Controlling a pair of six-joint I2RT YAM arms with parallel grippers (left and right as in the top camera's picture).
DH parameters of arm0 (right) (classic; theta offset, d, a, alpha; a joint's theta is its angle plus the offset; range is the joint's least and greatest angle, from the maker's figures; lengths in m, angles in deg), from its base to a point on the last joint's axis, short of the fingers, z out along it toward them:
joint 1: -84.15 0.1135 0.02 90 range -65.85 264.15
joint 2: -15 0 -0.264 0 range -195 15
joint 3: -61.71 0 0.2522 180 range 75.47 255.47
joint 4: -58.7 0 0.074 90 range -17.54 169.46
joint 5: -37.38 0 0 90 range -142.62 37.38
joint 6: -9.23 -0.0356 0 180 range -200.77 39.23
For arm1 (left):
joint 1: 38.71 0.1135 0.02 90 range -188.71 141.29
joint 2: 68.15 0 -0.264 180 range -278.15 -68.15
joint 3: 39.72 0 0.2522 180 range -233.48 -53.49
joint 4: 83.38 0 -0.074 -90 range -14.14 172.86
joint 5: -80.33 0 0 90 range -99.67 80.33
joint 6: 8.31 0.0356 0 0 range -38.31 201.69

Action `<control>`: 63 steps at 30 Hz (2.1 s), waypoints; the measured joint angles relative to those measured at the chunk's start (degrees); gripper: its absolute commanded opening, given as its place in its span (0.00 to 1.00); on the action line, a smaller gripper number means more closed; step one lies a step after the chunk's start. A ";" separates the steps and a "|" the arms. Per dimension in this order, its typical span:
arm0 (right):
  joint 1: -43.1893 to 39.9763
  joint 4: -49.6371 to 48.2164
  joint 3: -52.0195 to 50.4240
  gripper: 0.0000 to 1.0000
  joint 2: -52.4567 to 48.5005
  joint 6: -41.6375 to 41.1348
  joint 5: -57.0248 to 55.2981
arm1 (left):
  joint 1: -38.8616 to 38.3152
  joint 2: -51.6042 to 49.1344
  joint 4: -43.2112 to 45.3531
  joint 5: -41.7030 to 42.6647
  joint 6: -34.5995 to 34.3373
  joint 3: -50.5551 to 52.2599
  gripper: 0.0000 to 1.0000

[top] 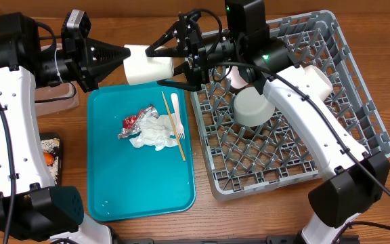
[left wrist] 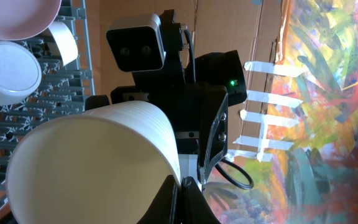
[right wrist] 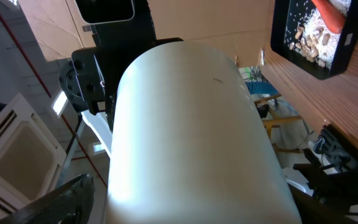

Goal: Sort waste into correct bins and load items into the dishwasher rack

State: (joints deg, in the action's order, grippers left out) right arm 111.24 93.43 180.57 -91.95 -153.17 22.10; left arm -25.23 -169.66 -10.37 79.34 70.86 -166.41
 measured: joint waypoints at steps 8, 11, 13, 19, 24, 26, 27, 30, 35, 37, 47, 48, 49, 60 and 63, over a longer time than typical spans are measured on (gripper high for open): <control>0.00 0.02 0.00 0.85 0.00 0.00 -0.04 | 0.00 0.02 -0.07 0.00 -0.20 0.00 0.04; 0.00 0.00 0.00 0.85 0.00 0.00 -0.31 | 0.00 0.02 -1.38 0.00 -0.24 0.00 0.04; 0.00 0.02 0.00 0.85 0.00 0.00 -0.61 | 0.00 0.11 -1.53 0.00 -0.24 0.00 0.04; 0.00 -0.66 0.00 0.86 0.00 0.00 -0.81 | 0.00 0.61 -1.53 0.00 -0.22 0.00 0.04; 0.00 -0.70 0.00 0.80 0.00 0.11 -0.83 | 0.00 1.14 -1.53 0.00 -0.22 0.00 0.04; 0.00 -0.76 0.00 0.79 0.00 0.02 -0.87 | 0.00 1.18 -1.51 0.00 -0.22 0.00 0.04; 0.00 -0.74 0.00 0.78 0.00 -0.02 -0.87 | 0.00 1.18 -1.51 0.00 -0.22 0.00 0.04; 0.00 -0.74 0.00 0.74 0.00 -0.04 -1.05 | 0.00 1.18 -1.49 0.04 -0.22 0.00 0.04; 0.00 -0.76 0.00 0.72 0.00 -0.02 -1.16 | 0.00 1.18 -1.46 0.20 -0.20 0.00 0.04; 0.00 -0.76 0.00 0.70 0.00 -0.09 -1.18 | 0.00 1.18 -1.49 0.17 -0.20 0.00 0.05; 0.00 -0.79 0.00 0.61 0.00 -1.16 -1.27 | 0.00 1.22 -1.27 -0.11 0.35 -0.07 0.43; 0.00 -0.79 0.00 0.59 0.00 -1.16 -1.29 | 0.00 1.22 -1.29 -0.24 0.26 -0.07 0.42; 0.00 -0.81 0.00 0.59 0.00 -1.14 -1.29 | 0.00 1.22 -1.29 -0.37 0.28 -0.07 0.43; 0.00 -1.11 0.00 0.43 -0.57 0.61 -5.14 | 0.81 1.68 4.72 -11.37 -1.07 -0.39 0.42; -0.11 1.99 0.00 0.42 -0.59 2.56 -7.41 | 1.31 1.88 5.03 -14.91 -1.25 -0.39 0.41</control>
State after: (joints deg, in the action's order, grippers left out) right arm 111.13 95.42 180.57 -92.54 -150.61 14.69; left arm -23.92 -167.78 -5.34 64.43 69.61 -166.80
